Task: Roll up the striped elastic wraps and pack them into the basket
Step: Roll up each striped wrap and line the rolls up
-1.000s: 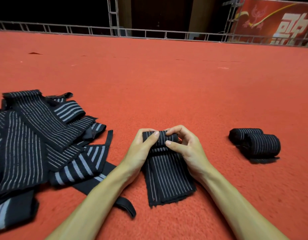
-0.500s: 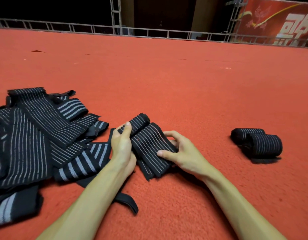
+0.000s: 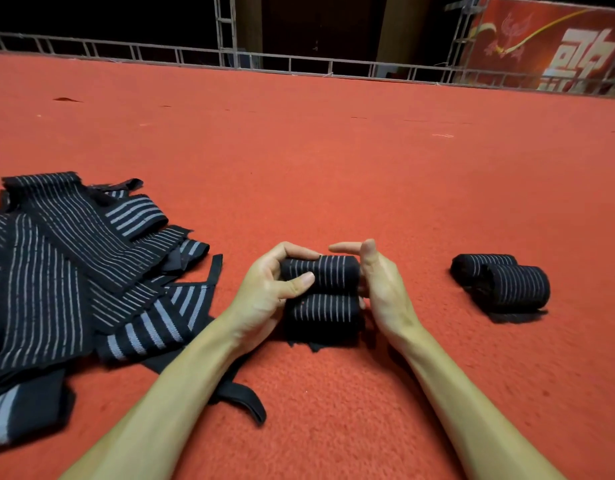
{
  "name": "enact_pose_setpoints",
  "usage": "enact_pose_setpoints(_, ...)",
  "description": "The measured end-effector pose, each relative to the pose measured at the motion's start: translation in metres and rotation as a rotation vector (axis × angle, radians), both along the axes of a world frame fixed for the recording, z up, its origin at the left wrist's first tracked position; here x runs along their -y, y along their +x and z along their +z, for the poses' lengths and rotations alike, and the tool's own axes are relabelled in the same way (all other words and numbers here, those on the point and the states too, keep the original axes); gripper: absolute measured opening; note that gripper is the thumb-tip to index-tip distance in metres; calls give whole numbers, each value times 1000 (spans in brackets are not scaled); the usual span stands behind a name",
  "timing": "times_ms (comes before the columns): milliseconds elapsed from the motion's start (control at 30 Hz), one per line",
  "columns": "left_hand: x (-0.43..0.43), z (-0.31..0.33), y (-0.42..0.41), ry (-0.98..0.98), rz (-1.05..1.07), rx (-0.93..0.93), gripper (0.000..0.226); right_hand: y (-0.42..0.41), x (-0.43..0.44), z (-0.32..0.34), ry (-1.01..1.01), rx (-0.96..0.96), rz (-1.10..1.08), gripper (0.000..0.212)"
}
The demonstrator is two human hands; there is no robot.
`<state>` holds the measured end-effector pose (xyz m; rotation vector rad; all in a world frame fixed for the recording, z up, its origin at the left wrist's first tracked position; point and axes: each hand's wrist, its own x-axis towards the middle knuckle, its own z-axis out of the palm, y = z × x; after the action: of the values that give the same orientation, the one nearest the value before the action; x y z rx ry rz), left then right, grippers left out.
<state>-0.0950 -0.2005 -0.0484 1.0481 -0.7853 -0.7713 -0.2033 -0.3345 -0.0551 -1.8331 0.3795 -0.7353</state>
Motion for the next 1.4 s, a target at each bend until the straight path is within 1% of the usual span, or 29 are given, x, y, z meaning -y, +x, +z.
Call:
enact_pose_setpoints(100,3,-7,-5,-32,-13,44,30,-2,-4,1,-156,-27,8,64)
enact_pose_setpoints(167,4,-8,-9,-22,-10,51,38,0,-5,0,-173,-54,-19,53)
enact_pose_setpoints(267,7,-5,-13,15,28,6,49,2,-9,-3,-113,-32,-29,40)
enact_pose_setpoints(333,8,-3,-15,18,60,-17,48,3,-12,-3,-64,16,0,33)
enact_pose_setpoints(467,10,-3,-21,76,107,59,44,3,-16,0,14,79,48,24)
enact_pose_setpoints(533,12,-6,-24,81,91,44,45,3,-17,0,48,133,38,23)
enact_pose_setpoints(633,14,-7,-25,78,85,-21,43,3,-18,1,85,130,55,23)
enact_pose_setpoints(700,14,-7,-23,98,111,6,39,2,-17,2,109,114,78,24)
enact_pose_setpoints(800,11,-7,-18,90,128,42,26,0,-16,2,146,123,122,23)
enact_pose_setpoints(900,10,-9,-13,22,90,61,28,3,-15,-1,182,126,120,18)
enact_pose_setpoints(933,9,-9,-12,12,87,84,31,5,-14,-2,165,117,83,20)
enact_pose_setpoints(1000,8,-10,-11,6,96,149,32,7,-14,-4,137,67,-1,38)
enact_pose_setpoints(1067,8,-9,-11,10,116,218,34,7,-14,-4,168,18,-26,57)
enact_pose_setpoints(1100,8,-8,-11,15,128,248,37,7,-14,-3,180,-14,-28,59)
enact_pose_setpoints(1167,7,-8,-11,22,149,294,44,6,-13,-3,119,-101,-62,53)
enact_pose_setpoints(1233,7,-8,-12,34,155,304,47,6,-10,-4,75,-131,-95,43)
enact_pose_setpoints(1333,8,-8,-12,30,157,285,49,6,-10,-5,190,-41,-50,26)
enact_pose_setpoints(1400,9,-8,-12,32,135,226,53,7,-10,-4,279,13,1,21)
